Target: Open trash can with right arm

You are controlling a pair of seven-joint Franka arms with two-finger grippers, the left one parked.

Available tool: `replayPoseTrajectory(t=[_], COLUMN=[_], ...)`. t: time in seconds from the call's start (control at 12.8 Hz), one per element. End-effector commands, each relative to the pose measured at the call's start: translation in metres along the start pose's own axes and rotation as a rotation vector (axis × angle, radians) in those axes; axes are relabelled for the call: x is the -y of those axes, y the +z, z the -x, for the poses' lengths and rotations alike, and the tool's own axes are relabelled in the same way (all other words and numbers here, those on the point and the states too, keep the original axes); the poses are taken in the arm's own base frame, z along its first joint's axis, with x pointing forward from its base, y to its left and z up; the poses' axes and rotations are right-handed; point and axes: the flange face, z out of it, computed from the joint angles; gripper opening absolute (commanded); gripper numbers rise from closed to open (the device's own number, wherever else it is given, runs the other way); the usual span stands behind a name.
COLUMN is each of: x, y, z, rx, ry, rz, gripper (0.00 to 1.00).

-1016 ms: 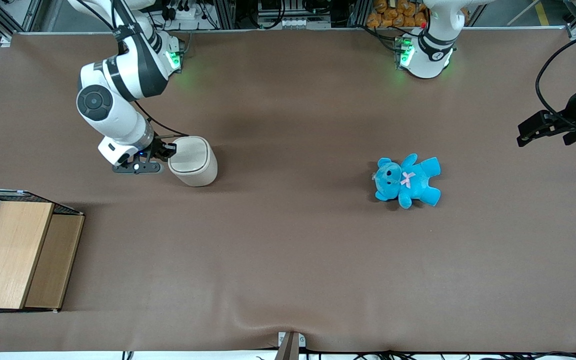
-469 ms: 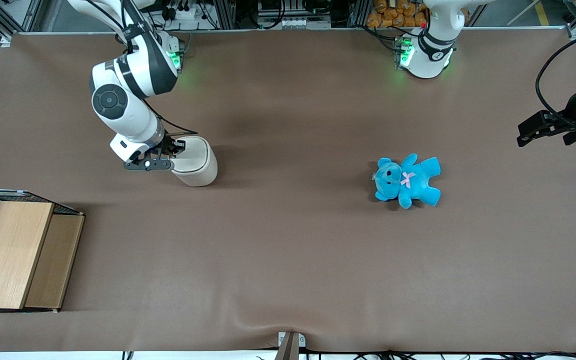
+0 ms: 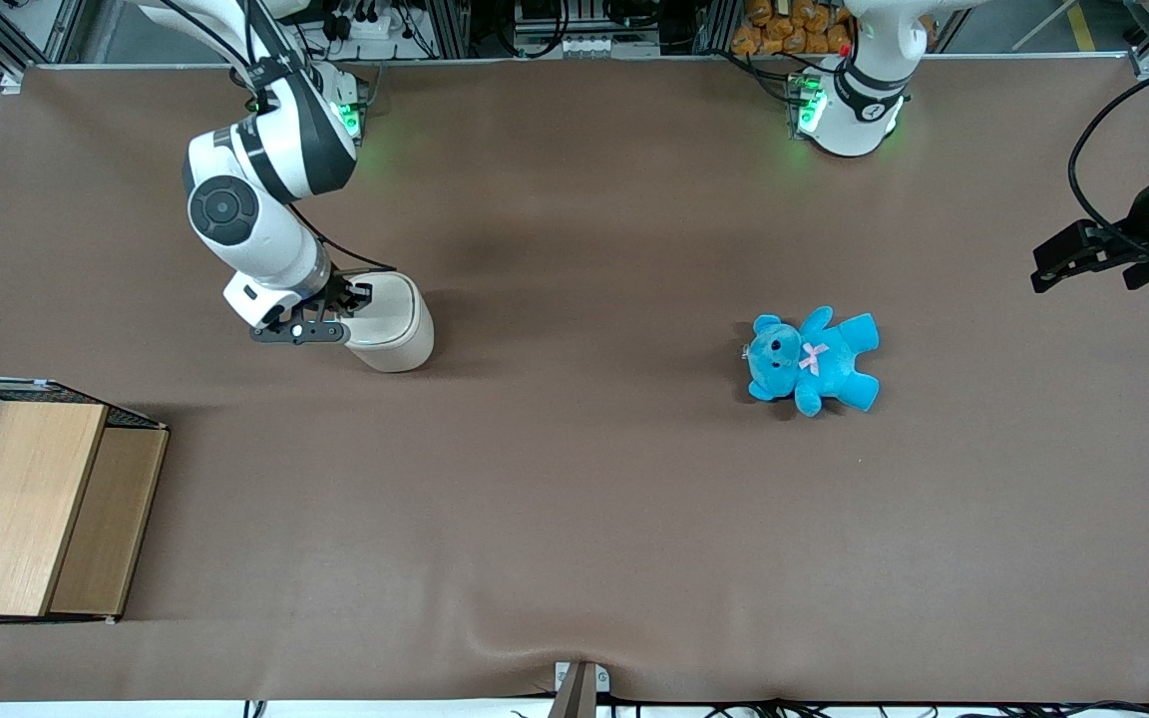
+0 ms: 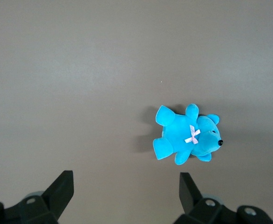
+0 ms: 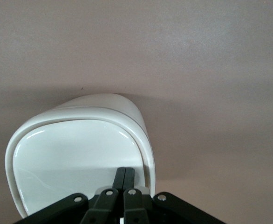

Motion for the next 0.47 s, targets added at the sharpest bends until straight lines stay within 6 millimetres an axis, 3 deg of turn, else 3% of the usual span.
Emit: replayPoseTrajectory(t=[0.0,0.16,0.23,0.39], x=[0.002,0.000,0.001,0.004], y=[0.014,-0.002,-0.018,-0.057], z=[0.003,0.002,-0.003,-0.010], rx=[0.005,0.032,0.051,0.072], ry=[0.013,0.020,0.022,0.022], rz=[0.000,0.012,0.017,0.024], gripper=[0.00,0.04,0.31,0.59])
